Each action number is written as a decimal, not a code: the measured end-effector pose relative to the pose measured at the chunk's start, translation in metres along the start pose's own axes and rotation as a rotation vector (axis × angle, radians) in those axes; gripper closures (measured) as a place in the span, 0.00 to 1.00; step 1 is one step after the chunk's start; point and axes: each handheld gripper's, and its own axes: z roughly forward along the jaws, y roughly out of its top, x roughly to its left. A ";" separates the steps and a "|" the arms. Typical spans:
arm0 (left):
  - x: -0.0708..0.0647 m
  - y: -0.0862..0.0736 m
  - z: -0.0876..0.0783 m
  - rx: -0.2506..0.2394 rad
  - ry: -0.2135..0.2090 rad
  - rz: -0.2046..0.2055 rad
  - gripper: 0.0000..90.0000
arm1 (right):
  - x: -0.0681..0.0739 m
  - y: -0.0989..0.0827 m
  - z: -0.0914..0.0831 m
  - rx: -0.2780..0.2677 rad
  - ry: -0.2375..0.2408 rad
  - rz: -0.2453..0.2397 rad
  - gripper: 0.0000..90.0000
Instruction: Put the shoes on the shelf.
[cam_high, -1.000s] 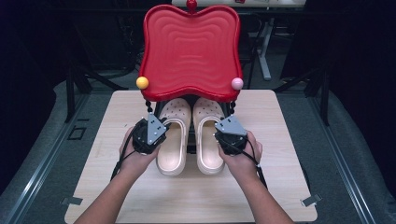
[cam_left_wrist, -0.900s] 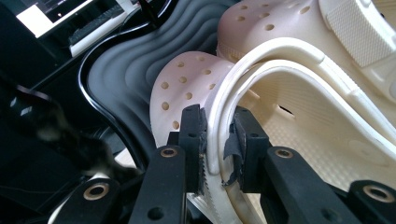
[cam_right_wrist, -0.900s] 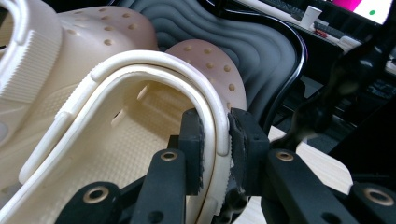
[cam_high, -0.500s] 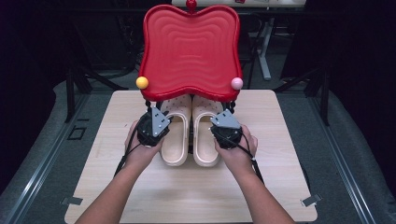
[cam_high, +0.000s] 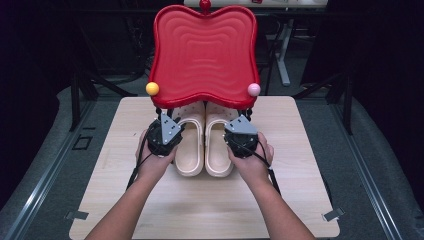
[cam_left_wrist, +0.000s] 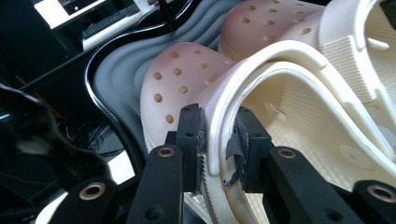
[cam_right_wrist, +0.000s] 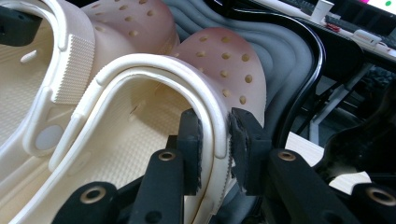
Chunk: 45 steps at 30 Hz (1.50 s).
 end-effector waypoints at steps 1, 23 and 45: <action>-0.001 0.000 0.000 -0.008 -0.007 0.004 0.82 | 0.000 0.000 0.000 0.000 0.000 0.000 0.82; -0.003 -0.005 0.002 -0.023 -0.053 -0.043 0.66 | 0.007 0.001 -0.004 0.007 0.035 0.052 0.75; 0.002 -0.010 -0.007 -0.027 -0.065 -0.111 0.56 | 0.005 0.001 -0.011 0.004 0.031 0.049 0.68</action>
